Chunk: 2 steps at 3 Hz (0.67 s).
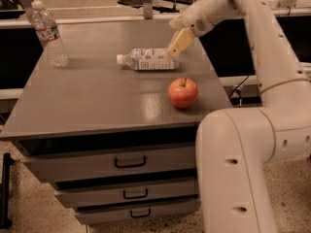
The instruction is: Knock blue plastic bottle over
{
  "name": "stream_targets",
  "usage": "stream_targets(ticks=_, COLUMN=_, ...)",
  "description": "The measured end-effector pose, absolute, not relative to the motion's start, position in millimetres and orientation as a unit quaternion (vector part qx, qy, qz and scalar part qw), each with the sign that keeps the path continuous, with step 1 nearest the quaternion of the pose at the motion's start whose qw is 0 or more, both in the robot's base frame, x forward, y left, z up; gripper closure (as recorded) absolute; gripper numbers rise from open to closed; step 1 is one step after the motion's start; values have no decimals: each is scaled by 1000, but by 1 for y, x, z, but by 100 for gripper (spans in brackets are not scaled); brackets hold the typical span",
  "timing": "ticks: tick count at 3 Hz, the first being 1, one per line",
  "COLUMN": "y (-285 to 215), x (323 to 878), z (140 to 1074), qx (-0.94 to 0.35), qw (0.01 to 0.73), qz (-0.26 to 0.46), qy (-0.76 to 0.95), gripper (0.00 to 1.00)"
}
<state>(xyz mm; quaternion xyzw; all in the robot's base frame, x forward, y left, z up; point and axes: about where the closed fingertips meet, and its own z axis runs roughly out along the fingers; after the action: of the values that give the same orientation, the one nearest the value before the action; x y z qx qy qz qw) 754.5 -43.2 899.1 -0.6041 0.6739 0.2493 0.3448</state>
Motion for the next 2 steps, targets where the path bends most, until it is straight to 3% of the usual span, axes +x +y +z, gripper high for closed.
stream_targets(ticks=2, y=-155, x=750, z=958, qx=-506, qw=489, qz=275, qy=655, gripper=0)
